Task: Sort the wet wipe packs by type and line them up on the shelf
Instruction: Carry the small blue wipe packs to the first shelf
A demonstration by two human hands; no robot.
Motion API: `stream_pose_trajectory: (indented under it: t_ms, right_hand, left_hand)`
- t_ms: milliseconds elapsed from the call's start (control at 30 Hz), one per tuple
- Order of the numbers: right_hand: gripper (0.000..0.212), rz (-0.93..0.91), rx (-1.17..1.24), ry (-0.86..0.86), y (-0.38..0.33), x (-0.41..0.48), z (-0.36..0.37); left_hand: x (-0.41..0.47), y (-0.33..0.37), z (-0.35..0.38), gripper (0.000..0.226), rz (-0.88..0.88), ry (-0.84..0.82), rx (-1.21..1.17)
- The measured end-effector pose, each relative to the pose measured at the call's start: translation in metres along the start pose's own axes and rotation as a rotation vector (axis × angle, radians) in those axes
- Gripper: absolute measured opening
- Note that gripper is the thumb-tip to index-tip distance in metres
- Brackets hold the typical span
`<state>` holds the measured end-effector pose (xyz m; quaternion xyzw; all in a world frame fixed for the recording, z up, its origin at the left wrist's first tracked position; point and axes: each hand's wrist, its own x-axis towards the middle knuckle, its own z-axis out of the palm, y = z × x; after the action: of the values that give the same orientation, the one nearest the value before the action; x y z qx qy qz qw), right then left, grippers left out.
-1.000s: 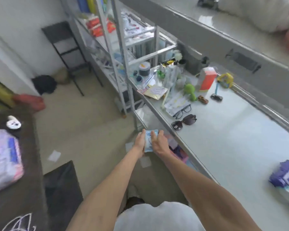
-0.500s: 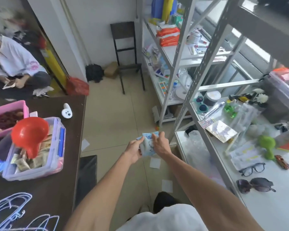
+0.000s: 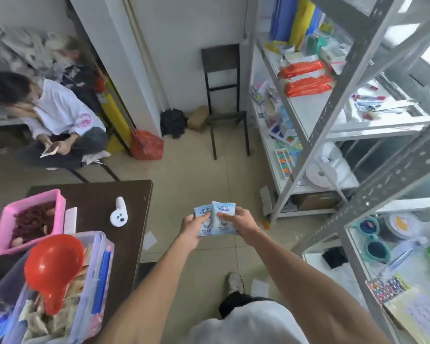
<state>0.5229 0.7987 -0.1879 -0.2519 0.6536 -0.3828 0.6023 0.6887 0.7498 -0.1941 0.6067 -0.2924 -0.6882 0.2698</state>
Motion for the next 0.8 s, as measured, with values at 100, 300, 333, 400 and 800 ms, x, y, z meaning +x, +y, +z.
stream_pose_trajectory:
  t_ms: [100,300,333,400,800]
  right_hand:
    - [0.026,-0.016,0.037,-0.047,-0.044,0.045,-0.002]
    - [0.023,-0.015,0.021,-0.026,-0.112,0.13,-0.007]
    - [0.029,-0.015,0.011,-0.023,-0.122,0.145,-0.007]
    - [0.04,-0.023,0.015,-0.003,-0.141,0.178,-0.007]
    - [0.035,-0.058,0.256,0.377,-0.254,0.316,-0.058]
  left_hand:
    - [0.035,0.044,0.002,0.013,0.015,0.03,-0.007]
    - [0.106,0.122,0.015,0.017,0.015,0.024,-0.032]
    - [0.12,0.134,0.018,0.018,0.009,0.016,-0.03]
    - [0.152,0.159,0.024,0.017,0.004,-0.006,-0.022]
    - [0.338,0.313,0.129,0.004,-0.074,-0.365,0.241]
